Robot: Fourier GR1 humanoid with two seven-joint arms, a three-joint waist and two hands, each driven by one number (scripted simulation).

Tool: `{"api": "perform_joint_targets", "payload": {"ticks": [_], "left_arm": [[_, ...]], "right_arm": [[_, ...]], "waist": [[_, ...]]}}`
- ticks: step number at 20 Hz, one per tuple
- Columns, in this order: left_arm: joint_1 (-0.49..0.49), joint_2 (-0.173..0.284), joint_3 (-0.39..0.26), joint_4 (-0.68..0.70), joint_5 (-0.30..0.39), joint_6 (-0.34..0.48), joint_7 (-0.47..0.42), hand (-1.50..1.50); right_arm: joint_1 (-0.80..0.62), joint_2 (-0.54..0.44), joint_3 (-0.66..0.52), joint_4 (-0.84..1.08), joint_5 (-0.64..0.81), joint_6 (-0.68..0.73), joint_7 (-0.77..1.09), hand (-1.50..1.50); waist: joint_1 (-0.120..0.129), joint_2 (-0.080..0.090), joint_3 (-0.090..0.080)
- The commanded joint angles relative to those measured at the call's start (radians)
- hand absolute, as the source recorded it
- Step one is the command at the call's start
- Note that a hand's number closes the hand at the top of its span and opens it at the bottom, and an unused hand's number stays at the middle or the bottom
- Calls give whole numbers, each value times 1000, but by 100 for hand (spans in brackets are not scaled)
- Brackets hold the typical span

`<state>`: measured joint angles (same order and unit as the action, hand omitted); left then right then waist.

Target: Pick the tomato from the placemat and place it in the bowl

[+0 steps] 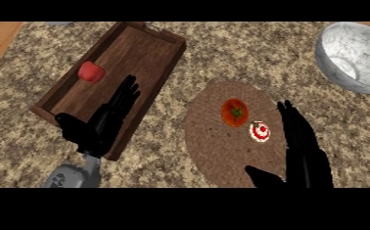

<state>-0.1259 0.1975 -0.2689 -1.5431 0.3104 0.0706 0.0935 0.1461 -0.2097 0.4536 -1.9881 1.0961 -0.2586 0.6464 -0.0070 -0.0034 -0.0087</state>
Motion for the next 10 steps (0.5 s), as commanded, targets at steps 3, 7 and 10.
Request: {"api": "perform_joint_targets", "payload": {"ticks": [3, 7, 10], "left_arm": [[-4, 27, 33, -12, 34, -46, 6, 0], [-2, -22, -4, 19, -11, -24, -17, 0], [20, -7, 19, 25, -6, -52, -54, 0]], "right_arm": [[-187, 193, 83, -18, 122, 365, 370, -150], [-337, 207, 80, 37, 48, 464, 565, -150], [-358, 208, 45, 114, 15, 449, 596, -150]], "waist": [[28, 4, 4], [19, 5, 7], [20, 5, 8]]}}
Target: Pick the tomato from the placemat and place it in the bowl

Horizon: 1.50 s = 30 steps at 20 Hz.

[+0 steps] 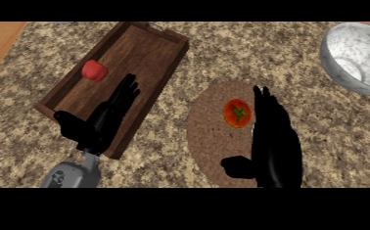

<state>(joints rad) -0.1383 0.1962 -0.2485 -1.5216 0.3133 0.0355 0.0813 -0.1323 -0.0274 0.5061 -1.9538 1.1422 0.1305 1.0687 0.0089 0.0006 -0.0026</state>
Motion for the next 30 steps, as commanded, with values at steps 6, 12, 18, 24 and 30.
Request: {"api": "perform_joint_targets", "payload": {"ticks": [6, 12, 18, 24, 30], "left_arm": [[2, -33, -5, -19, -25, 25, 23, 0], [15, -21, 20, 40, -13, -48, -31, 0], [-12, -31, 45, 27, -21, -47, 10, 0], [48, -47, 25, -95, -34, -24, 78, 0], [47, -37, 61, -106, -29, -56, 97, 0]], "right_arm": [[-93, 27, -46, 120, -87, 124, 203, -150], [-163, 27, -114, 184, -144, 160, 184, -150], [-220, 27, -44, 245, -135, 110, 239, -150], [-166, 27, -47, 372, -101, -20, 144, -150], [-146, 27, -101, 404, -78, -55, 71, -150]], "waist": [[-4, -1, 2], [-6, 1, 2], [-6, 0, 2], [-2, -1, 3], [-4, -1, 3]]}}
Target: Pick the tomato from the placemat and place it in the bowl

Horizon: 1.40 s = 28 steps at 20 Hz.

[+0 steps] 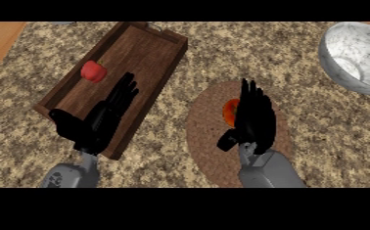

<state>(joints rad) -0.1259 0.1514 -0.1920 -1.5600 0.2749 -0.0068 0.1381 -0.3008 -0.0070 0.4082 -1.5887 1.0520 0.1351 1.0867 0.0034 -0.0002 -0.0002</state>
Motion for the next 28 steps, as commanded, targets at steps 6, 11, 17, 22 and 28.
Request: {"api": "perform_joint_targets", "payload": {"ticks": [6, 11, 17, 22, 28], "left_arm": [[52, -8, 24, 28, -15, -64, -63, 0], [17, -19, 45, 28, -26, -62, -22, 0], [98, -18, 33, -117, -33, -64, 56, 0], [20, -64, 52, 2, -82, -55, 5, 0], [-18, -91, 57, -35, -71, -44, 88, 0]], "right_arm": [[4, 7, -43, 76, 15, -96, 11, -150], [20, 7, -50, 147, 17, -138, -12, -150], [-52, 7, -56, 208, 5, -209, -94, 150], [-61, -3, -74, 267, 48, -213, -174, 150], [-63, 7, -10, 257, 66, -211, -139, 150]], "waist": [[0, 0, 0], [-2, 0, 0], [3, 0, 0], [-1, 0, 0], [0, 0, 0]]}}
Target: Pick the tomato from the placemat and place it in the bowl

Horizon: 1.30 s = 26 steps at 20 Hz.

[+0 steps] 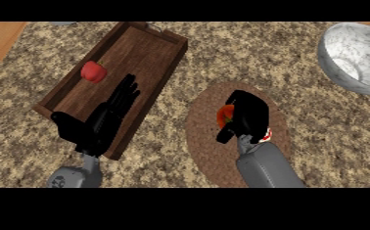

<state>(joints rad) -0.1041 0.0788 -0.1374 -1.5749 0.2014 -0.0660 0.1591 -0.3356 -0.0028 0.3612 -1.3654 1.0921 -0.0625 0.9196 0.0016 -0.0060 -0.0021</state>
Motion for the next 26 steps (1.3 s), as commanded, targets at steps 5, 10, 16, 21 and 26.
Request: {"api": "perform_joint_targets", "payload": {"ticks": [5, 10, 16, 21, 26], "left_arm": [[13, -10, 25, -3, -2, -11, 8, 0], [18, -19, 3, -48, -13, 16, 33, 0], [-9, 0, 47, 29, -2, -28, -22, 0], [-8, -15, 37, 29, -22, -9, -20, 0], [2, 5, 51, 21, -16, -24, -18, 0]], "right_arm": [[26, -41, 14, -4, 34, 33, -69, 150], [123, -328, 7, -68, -195, 299, -416, 150], [153, -471, -87, -295, -155, 349, -413, 150], [197, -497, -189, -571, -250, 432, -366, 150], [152, -525, -290, -790, -267, 509, -252, 150]], "waist": [[-2, 5, 2], [-18, 4, 3], [-10, 4, 2], [-19, 1, 1], [-18, 0, 1]]}}
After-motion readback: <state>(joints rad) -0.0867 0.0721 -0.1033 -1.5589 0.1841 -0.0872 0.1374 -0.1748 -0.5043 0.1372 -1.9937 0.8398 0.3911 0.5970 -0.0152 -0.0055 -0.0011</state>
